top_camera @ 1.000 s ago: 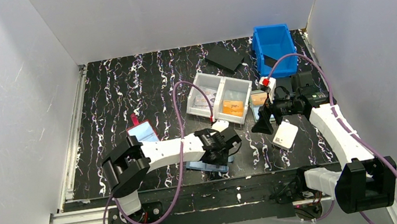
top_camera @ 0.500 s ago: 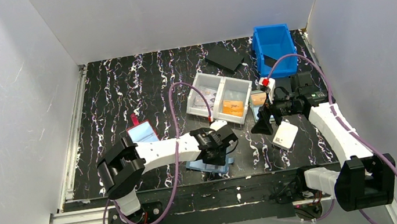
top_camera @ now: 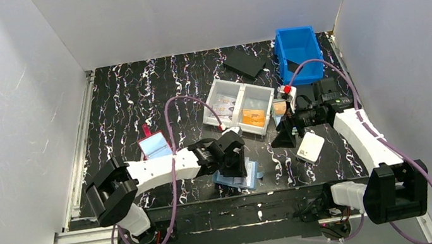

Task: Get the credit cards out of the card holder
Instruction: Remove the credit card from the card holder.

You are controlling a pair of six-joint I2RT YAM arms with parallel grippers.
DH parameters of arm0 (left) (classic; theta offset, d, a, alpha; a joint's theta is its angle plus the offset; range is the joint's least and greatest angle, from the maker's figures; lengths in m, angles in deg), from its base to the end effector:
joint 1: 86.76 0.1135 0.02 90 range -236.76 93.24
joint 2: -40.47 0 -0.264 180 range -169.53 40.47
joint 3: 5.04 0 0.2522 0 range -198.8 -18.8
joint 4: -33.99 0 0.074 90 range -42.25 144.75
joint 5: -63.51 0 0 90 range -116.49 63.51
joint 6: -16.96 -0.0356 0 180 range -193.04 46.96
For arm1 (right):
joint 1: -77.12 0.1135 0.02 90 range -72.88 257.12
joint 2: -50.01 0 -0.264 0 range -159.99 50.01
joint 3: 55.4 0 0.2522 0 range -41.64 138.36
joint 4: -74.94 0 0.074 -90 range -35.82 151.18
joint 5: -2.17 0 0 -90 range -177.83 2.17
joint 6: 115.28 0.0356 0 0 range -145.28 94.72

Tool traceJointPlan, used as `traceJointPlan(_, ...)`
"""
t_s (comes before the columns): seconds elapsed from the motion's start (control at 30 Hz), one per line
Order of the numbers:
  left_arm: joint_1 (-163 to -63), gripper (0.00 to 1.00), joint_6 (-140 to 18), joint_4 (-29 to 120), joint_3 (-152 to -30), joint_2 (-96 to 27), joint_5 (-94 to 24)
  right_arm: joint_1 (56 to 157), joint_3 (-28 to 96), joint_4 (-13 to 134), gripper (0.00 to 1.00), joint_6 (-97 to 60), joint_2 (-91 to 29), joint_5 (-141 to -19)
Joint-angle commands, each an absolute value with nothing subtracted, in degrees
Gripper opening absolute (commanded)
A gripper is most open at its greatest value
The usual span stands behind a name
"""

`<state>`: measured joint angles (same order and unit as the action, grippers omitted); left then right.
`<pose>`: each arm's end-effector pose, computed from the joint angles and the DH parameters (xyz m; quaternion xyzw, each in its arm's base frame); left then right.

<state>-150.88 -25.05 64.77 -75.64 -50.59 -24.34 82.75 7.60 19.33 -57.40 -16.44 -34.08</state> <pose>0.1451 -0.2961 0.2039 0.1262 0.9347 -0.2653 0.1999 0.2113 0.0497 0.2588 -0.3922 0.7744 0.3696 0.3314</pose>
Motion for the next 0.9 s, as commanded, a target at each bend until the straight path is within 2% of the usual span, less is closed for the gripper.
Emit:
traceJointPlan(0.0, -147.28, 0.07, -21.48, 51.21, -69.99, -46.40, -33.07, 84.33, 9.39, 20.21, 1.00, -55.44, -17.97, -29.06)
traceJointPlan(0.1, -144.80, 0.07, -19.58, 43.47, -66.08, -45.98, -37.08, 84.78, 6.95, 27.93, 1.00, -46.61, -18.04, -28.75)
traceJointPlan(0.23, -143.38, 0.08, -20.83, 43.18, -65.33, -46.30, -38.33, 87.20, 3.38, 37.95, 1.00, -37.01, -18.58, -30.19)
traceJointPlan(0.57, -140.87, 0.09, -20.99, 40.65, -62.61, -46.64, -40.77, 98.33, 3.56, 46.49, 1.00, -25.97, -25.84, -41.96)
traceJointPlan(0.77, -140.21, 0.09, -20.52, 38.18, -60.03, -46.94, -41.58, 100.64, 4.10, 48.83, 0.88, -18.44, -31.88, -44.80)
traceJointPlan(0.87, -140.21, 0.09, -20.55, 37.53, -59.70, -46.91, -41.93, 101.88, 3.05, 51.31, 0.77, -15.58, -32.74, -45.78)
